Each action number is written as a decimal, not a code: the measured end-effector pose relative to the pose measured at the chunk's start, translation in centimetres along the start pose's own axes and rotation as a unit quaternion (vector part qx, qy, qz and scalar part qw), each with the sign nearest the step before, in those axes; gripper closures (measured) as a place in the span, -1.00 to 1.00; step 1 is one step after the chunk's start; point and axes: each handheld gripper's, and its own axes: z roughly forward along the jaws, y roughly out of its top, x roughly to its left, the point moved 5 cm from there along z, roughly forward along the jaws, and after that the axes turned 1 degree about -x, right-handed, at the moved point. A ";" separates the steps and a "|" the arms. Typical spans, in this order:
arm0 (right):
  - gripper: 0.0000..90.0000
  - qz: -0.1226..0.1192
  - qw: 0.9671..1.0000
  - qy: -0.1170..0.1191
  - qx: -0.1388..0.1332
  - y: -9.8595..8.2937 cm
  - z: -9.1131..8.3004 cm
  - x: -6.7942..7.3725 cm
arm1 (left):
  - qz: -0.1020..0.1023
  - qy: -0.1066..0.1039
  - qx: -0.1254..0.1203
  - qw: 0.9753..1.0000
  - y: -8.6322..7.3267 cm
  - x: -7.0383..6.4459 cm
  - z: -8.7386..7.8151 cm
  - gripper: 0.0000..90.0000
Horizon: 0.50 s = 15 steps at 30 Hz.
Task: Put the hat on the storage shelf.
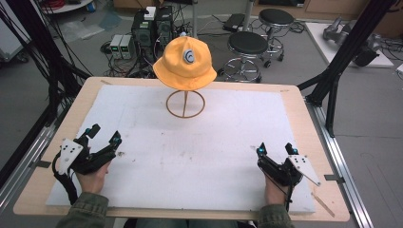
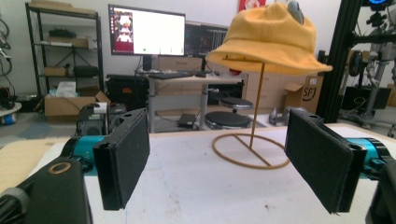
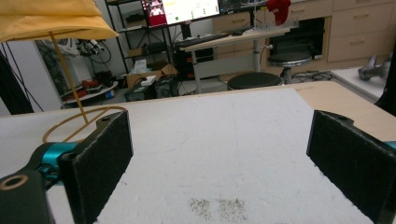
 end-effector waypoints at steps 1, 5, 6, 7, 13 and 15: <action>-0.87 0.000 1.000 0.002 0.001 0.0 0.0 0.0 | -0.001 -0.001 0.002 1.000 -0.1 0.0 -0.1 -0.50; -0.87 0.000 1.000 0.005 0.003 -0.1 -0.1 0.0 | 0.006 -0.001 0.012 1.000 -0.4 -0.1 -0.1 -0.50; -0.87 -0.001 1.000 0.007 0.003 -0.1 0.0 0.1 | 0.007 -0.001 0.015 1.000 -0.6 -0.1 -0.2 -0.50; -0.87 -0.002 1.000 0.008 0.004 -0.1 0.0 0.1 | 0.009 0.000 0.018 1.000 -0.7 -0.1 -0.1 -0.50; -0.87 -0.001 1.000 0.015 0.014 -0.4 0.3 0.3 | 0.000 -0.002 0.030 1.000 -1.2 0.2 -0.2 -0.50; -0.87 -0.001 1.000 0.014 0.012 -0.3 0.3 0.2 | 0.000 -0.002 0.035 0.999 -1.3 0.2 -0.3 -0.50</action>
